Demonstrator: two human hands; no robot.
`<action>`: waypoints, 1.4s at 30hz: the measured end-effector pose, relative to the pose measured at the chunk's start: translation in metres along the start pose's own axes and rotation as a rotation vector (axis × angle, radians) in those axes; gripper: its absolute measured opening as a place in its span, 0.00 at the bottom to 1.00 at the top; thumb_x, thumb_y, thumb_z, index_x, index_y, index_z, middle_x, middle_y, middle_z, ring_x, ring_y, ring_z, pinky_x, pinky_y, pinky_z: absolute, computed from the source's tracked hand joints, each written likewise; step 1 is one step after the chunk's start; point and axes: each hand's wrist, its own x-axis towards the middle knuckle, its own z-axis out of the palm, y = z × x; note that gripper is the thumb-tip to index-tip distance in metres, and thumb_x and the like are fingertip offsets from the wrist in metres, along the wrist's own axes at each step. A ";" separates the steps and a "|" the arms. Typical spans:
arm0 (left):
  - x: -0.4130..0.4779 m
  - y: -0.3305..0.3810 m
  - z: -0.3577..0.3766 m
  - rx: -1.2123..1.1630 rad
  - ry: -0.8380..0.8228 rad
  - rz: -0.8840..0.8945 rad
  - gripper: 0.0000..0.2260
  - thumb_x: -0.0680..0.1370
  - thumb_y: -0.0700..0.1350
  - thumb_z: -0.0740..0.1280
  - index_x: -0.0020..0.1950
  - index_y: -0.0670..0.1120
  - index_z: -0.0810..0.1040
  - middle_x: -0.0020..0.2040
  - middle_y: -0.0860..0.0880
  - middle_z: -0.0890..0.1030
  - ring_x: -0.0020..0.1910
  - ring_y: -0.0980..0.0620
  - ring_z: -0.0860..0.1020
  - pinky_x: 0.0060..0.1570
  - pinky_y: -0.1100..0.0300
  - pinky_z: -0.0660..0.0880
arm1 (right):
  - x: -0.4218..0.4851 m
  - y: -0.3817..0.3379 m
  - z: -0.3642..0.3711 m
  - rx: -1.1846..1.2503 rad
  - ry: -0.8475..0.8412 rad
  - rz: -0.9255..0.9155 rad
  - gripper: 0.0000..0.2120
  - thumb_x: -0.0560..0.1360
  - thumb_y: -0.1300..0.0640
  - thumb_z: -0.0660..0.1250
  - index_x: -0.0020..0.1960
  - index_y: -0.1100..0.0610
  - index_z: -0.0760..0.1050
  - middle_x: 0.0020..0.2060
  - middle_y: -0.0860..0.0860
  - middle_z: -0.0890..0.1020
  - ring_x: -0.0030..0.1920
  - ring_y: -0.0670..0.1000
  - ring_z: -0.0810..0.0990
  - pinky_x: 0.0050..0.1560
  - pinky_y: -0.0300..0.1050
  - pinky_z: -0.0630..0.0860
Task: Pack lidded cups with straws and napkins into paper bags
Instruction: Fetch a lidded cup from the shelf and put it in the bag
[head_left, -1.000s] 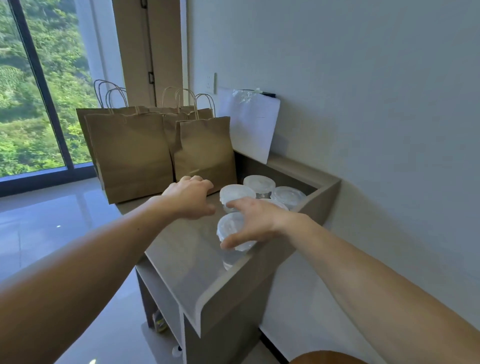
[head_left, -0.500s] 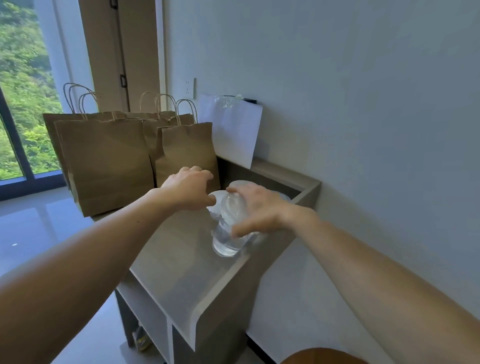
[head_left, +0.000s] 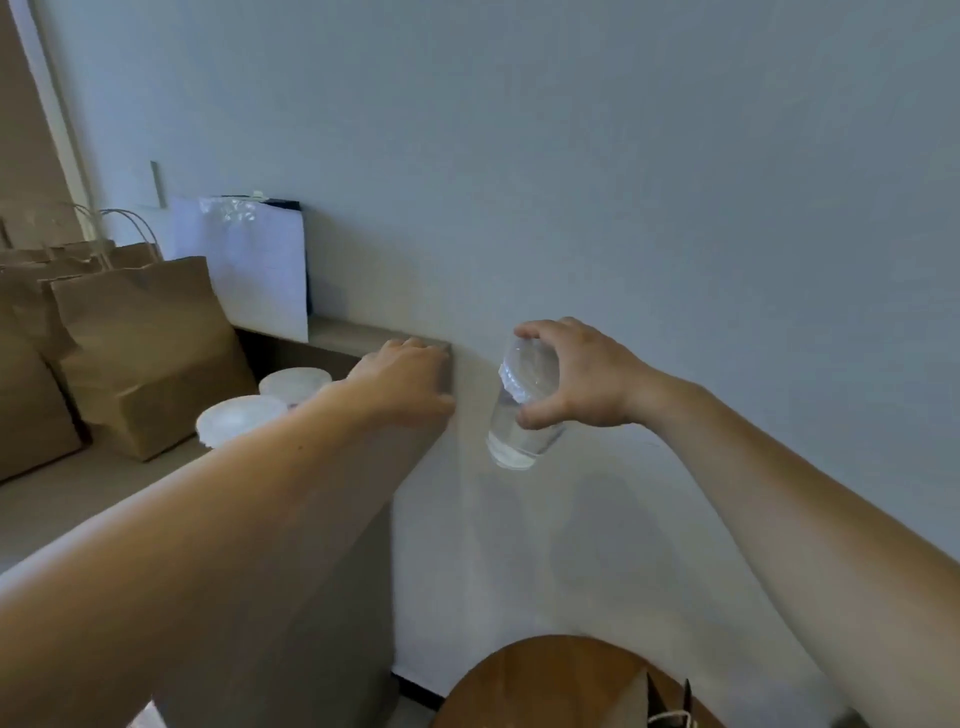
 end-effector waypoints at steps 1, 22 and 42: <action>0.005 0.019 0.012 -0.017 -0.025 0.018 0.29 0.73 0.56 0.66 0.73 0.51 0.68 0.69 0.48 0.71 0.70 0.44 0.67 0.61 0.49 0.69 | -0.011 0.019 0.001 -0.011 -0.006 0.040 0.48 0.59 0.40 0.76 0.75 0.45 0.61 0.62 0.44 0.69 0.62 0.48 0.70 0.56 0.44 0.71; -0.122 0.234 0.327 -0.247 -1.031 0.118 0.24 0.69 0.64 0.69 0.55 0.49 0.73 0.46 0.51 0.79 0.45 0.50 0.78 0.49 0.53 0.78 | -0.181 0.244 0.151 0.178 -0.203 0.538 0.53 0.56 0.39 0.75 0.77 0.48 0.58 0.69 0.49 0.67 0.69 0.53 0.66 0.61 0.49 0.71; -0.133 0.210 0.378 -0.607 -0.858 -0.329 0.05 0.78 0.47 0.64 0.44 0.47 0.75 0.27 0.52 0.80 0.28 0.55 0.83 0.27 0.67 0.74 | -0.245 0.236 0.175 -0.103 -0.500 0.194 0.46 0.64 0.38 0.71 0.76 0.46 0.54 0.71 0.47 0.62 0.71 0.52 0.61 0.66 0.47 0.70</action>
